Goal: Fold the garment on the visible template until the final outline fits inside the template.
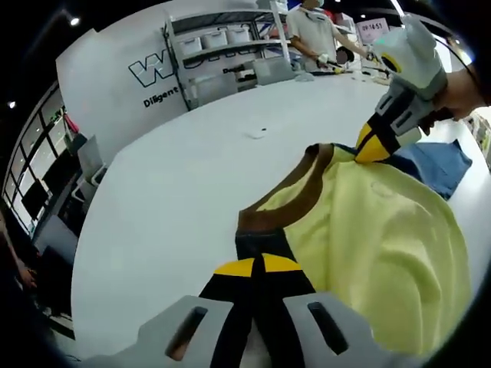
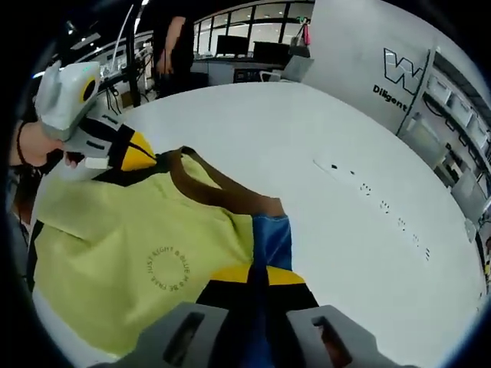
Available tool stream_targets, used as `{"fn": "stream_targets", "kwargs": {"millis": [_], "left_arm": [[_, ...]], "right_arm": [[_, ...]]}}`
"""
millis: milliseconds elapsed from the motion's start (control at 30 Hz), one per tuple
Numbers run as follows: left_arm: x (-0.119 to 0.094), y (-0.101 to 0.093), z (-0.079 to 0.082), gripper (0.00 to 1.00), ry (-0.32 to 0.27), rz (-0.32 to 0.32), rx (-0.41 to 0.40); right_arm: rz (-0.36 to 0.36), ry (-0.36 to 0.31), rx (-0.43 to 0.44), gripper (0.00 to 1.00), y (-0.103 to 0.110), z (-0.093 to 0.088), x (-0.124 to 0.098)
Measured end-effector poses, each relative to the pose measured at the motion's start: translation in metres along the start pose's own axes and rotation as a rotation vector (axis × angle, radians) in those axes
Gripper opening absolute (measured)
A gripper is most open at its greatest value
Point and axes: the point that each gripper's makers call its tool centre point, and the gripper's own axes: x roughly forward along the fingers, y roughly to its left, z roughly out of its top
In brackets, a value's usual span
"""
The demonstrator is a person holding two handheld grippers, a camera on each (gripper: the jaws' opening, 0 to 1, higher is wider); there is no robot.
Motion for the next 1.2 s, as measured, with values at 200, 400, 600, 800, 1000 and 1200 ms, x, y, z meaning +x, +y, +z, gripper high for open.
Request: {"fn": "stream_targets", "kwargs": {"millis": [200,400,600,800,1000,1200], "left_arm": [[-0.0002,0.0005,-0.0004,0.03,0.0,0.011,0.002],[0.0031,0.0038,-0.0004,0.03,0.004,0.028,0.01],[0.005,0.0069,0.0,0.03,0.004,0.039,0.005],[0.006,0.008,-0.0005,0.04,0.003,0.044,-0.014],[0.0068,0.008,0.0,0.04,0.004,0.048,-0.001],[0.0067,0.0086,0.0004,0.04,0.009,0.045,-0.009]], "right_arm": [[-0.002,0.004,0.004,0.0,0.0003,0.0006,0.0017],[-0.007,0.001,0.02,0.0,-0.0002,0.0024,0.0027],[-0.017,0.003,0.032,0.0,-0.0021,0.0047,0.0053],[-0.027,0.01,0.062,0.0,-0.0039,0.0054,0.0068],[-0.034,0.014,0.055,0.0,-0.004,0.0069,0.0076],[-0.052,0.013,0.077,0.03,-0.0055,0.0064,0.0067]]}}
